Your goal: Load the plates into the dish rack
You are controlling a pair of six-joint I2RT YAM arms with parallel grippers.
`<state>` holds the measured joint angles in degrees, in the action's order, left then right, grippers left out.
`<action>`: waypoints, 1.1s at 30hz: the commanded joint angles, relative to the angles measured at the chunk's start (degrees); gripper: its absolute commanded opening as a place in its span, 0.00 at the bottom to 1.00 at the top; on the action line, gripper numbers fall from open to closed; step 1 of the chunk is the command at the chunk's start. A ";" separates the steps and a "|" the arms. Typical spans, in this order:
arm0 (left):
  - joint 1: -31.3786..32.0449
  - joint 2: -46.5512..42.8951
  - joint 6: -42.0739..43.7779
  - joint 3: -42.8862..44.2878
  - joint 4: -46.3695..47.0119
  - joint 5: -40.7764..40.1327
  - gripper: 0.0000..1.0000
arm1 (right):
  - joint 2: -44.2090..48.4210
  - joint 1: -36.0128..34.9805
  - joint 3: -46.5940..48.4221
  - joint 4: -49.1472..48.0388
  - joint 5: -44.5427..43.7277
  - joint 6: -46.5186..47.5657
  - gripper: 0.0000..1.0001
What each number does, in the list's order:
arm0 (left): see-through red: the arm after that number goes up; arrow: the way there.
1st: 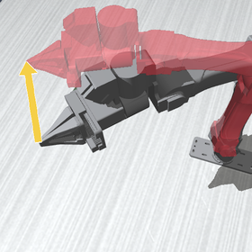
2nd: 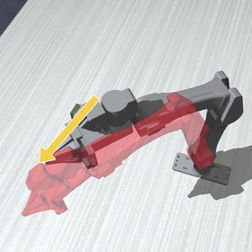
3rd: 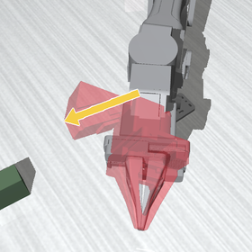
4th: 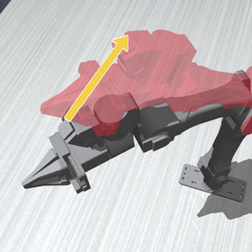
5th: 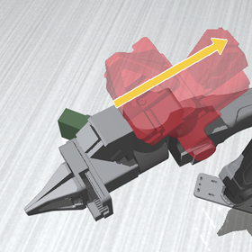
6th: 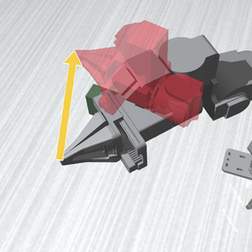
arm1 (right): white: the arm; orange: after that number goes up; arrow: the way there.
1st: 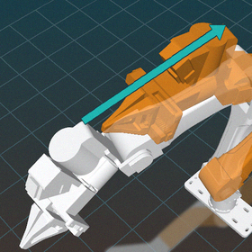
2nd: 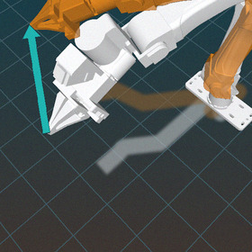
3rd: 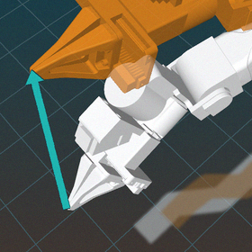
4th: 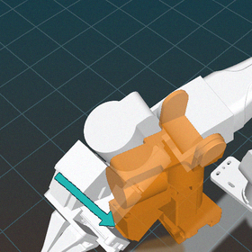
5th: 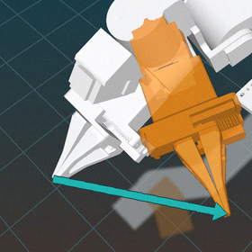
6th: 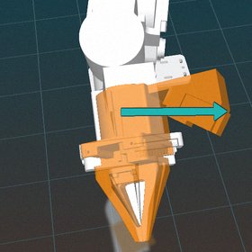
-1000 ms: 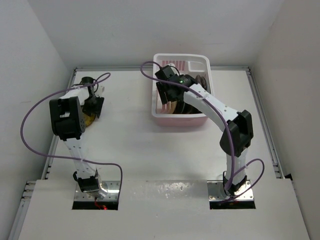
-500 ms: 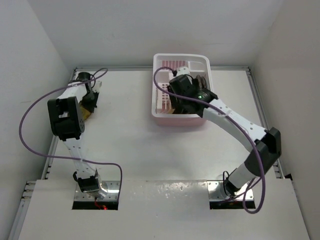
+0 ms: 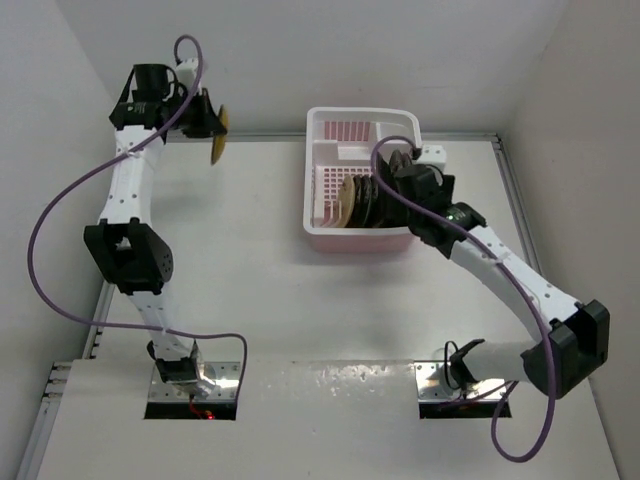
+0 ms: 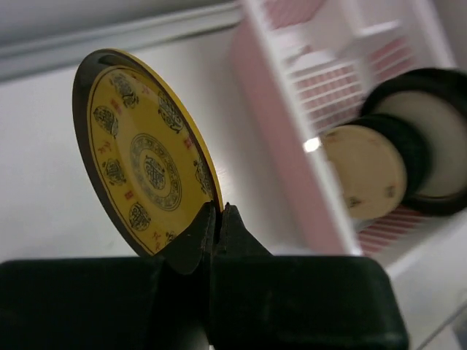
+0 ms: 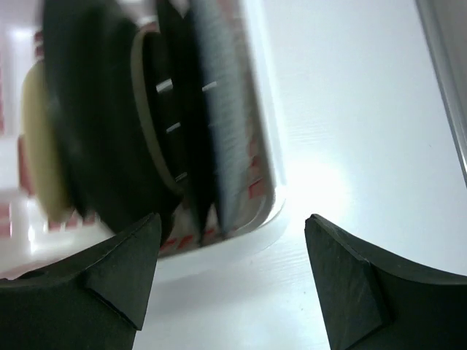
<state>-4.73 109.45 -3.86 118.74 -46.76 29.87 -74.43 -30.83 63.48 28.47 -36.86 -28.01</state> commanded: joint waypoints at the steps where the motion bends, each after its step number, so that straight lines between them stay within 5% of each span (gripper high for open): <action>1: 4.20 0.14 -9.22 6.50 4.56 13.44 0.00 | 2.62 5.42 0.15 -3.59 2.04 -5.38 0.78; 6: 10.87 2.69 -27.31 2.92 24.23 25.48 0.00 | 2.99 15.77 1.20 -5.53 8.11 -6.54 0.78; 14: 16.85 5.42 -43.23 -6.05 38.83 26.03 0.00 | -2.82 23.88 6.57 2.38 14.89 -5.30 0.77; 29: 21.34 6.48 -53.35 -24.95 51.94 20.93 0.00 | -0.02 27.23 0.24 3.34 15.86 -3.19 0.77; 33: 22.40 5.87 -52.05 -27.33 48.19 20.14 0.00 | 2.01 27.58 -0.81 4.84 14.28 -2.58 0.77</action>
<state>16.62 116.84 -54.54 92.16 -0.97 50.02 -75.81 -3.75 62.89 33.23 -20.95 -31.48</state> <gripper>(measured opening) 0.009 0.774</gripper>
